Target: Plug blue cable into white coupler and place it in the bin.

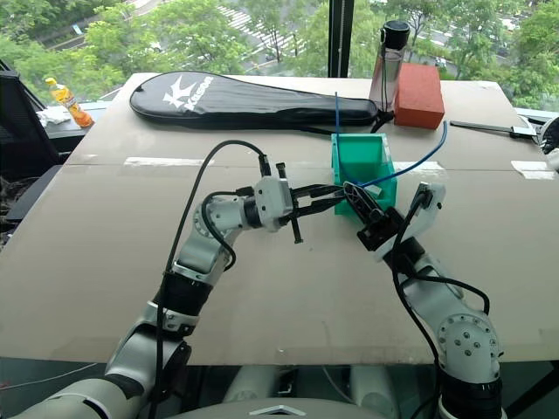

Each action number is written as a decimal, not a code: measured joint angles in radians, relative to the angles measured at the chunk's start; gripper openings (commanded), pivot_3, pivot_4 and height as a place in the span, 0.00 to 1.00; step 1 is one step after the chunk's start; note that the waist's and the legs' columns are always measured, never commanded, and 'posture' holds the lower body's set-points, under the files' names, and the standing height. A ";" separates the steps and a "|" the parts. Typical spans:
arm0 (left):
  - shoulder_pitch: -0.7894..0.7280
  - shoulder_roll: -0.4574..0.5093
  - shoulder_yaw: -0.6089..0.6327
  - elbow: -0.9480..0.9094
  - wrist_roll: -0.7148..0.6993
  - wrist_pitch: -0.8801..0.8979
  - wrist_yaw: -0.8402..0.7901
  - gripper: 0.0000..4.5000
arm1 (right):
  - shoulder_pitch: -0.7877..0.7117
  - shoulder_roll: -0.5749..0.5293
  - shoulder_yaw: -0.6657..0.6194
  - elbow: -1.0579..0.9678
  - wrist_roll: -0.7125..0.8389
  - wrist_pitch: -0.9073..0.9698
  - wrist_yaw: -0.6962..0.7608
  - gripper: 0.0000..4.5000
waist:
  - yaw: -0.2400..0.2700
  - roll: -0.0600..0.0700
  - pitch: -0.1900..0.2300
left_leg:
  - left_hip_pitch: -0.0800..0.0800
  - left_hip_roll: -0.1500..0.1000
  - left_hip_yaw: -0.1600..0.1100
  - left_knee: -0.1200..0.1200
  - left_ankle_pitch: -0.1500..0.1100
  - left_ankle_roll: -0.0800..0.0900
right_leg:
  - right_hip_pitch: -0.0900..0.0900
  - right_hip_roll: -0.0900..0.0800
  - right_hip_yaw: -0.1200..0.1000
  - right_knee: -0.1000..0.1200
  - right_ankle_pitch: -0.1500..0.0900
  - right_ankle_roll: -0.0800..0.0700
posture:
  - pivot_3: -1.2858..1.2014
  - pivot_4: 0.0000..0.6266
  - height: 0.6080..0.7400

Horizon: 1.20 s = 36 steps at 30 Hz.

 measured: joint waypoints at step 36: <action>-0.009 0.259 0.205 0.506 0.013 0.105 -0.100 0.88 | 0.017 -0.077 -0.010 0.025 -0.036 0.023 0.090 0.00 | -0.009 0.001 0.001 | -0.001 0.001 0.001 -0.001 0.000 0.000 | -0.001 -0.001 -0.001 -0.001 0.000 0.000 | 0.52 0.24 1.00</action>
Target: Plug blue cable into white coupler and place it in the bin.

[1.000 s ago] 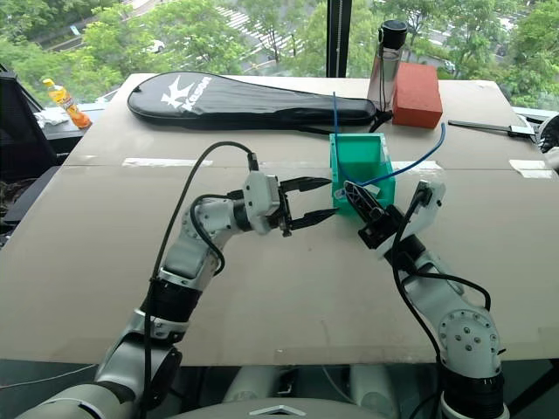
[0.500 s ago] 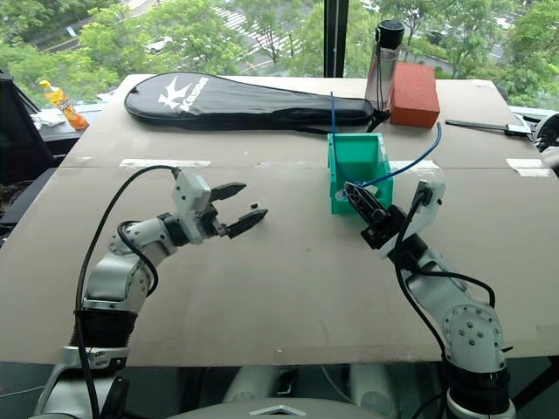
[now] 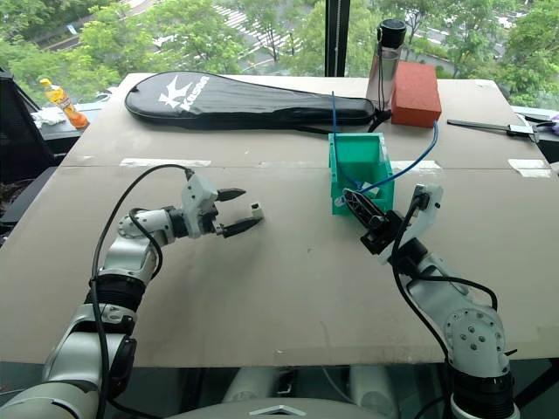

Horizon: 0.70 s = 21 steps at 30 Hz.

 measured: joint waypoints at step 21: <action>-0.045 -0.127 -0.104 -0.127 0.014 0.072 -0.156 0.08 | 0.071 -0.166 -0.064 -0.089 -0.034 -0.001 0.001 0.00 | 0.015 0.000 0.000 | -0.001 -0.001 0.000 0.000 -0.001 0.001 | 0.000 -0.002 0.000 -0.001 0.000 0.000 | 0.52 0.24 1.00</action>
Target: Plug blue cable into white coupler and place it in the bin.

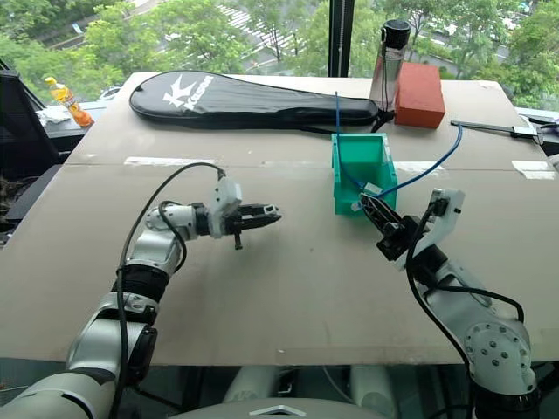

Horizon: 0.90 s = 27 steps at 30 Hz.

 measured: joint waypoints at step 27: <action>-0.030 -0.171 -0.229 -0.024 0.152 0.025 0.101 0.08 | -0.238 -0.272 0.300 0.199 -0.574 0.001 0.505 0.00 | -0.003 -0.001 0.000 | 0.001 0.000 0.000 0.001 0.000 0.000 | 0.000 0.003 0.001 0.000 0.000 0.000 | 0.52 0.24 1.00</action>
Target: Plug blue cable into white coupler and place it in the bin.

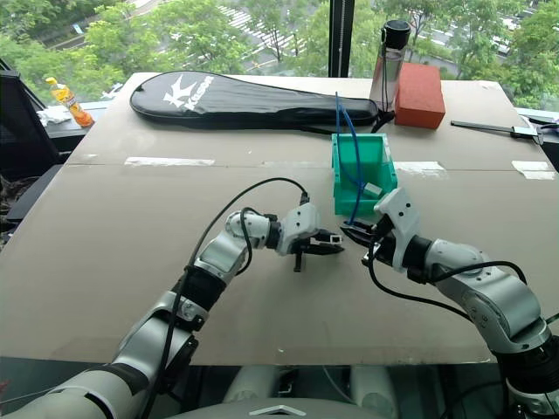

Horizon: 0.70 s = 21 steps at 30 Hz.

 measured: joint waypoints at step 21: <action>0.022 0.010 0.000 -0.017 0.000 -0.023 0.021 0.08 | -0.189 0.049 0.117 0.289 -0.282 -0.206 0.412 0.00 | -0.002 0.000 0.000 | 0.000 0.000 0.000 0.002 0.000 0.000 | 0.000 0.000 0.000 0.001 0.000 0.000 | 0.52 0.24 1.00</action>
